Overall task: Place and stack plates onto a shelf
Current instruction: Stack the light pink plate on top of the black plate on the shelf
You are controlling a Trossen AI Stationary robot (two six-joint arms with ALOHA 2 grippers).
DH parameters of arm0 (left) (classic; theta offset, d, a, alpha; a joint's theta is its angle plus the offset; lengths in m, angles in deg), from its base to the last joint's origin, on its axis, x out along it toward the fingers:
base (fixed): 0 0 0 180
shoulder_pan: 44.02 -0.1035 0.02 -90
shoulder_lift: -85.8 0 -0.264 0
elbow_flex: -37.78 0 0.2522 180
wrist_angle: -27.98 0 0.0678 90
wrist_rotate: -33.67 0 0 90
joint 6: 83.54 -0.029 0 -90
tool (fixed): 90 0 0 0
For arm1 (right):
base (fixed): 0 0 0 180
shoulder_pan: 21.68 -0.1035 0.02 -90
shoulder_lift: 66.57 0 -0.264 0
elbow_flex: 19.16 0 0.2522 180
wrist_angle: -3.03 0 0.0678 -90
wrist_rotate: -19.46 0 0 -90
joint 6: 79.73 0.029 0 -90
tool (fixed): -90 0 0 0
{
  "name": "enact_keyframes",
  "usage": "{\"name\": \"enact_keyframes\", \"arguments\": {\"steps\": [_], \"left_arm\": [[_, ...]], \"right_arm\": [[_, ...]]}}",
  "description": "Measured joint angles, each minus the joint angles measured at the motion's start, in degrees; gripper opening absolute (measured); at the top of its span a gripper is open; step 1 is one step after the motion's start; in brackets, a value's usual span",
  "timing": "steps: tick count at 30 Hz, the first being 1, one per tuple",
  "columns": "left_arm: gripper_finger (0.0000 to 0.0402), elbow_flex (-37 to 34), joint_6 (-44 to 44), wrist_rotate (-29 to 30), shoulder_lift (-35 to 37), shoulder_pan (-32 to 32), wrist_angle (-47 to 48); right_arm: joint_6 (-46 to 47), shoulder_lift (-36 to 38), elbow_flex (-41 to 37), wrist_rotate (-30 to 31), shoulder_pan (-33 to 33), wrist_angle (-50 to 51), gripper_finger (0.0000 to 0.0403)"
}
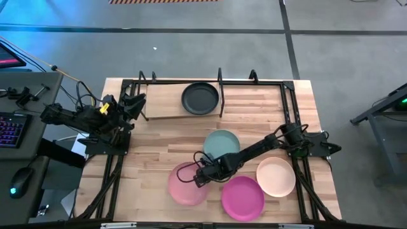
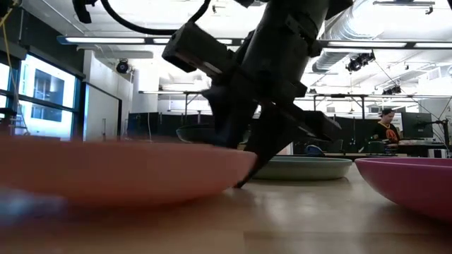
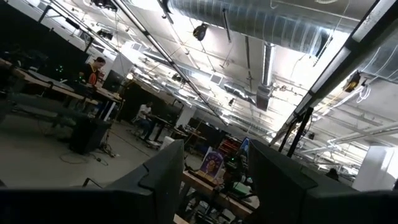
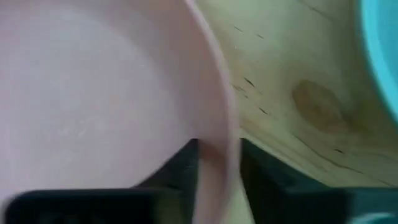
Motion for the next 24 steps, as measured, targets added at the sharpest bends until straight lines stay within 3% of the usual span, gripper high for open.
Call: {"name": "enact_keyframes", "arguments": {"steps": [3, 8, 17, 24], "left_arm": [[0.0168, 0.0, -0.1, 0.0, 0.0, 0.0, -1.8], [0.0168, 0.0, -3.1, 0.6, 0.4, 0.0, -5.0], [0.0168, 6.8, -12.3, 1.4, 0.6, 0.0, -4.7], [0.0168, 13.1, -15.4, 1.4, 0.6, 0.0, 2.9]], "right_arm": [[-0.2, 0.2, 0.0, -0.3, -0.3, -0.2, 0.0014], [-4.3, 2.1, -0.1, -3.5, -0.4, 3.1, 0.0004], [-13.3, 10.4, -0.2, -2.3, 0.5, 11.3, 0.0], [-15.5, 12.6, -0.2, -0.1, 1.4, 15.1, 0.0]]}}
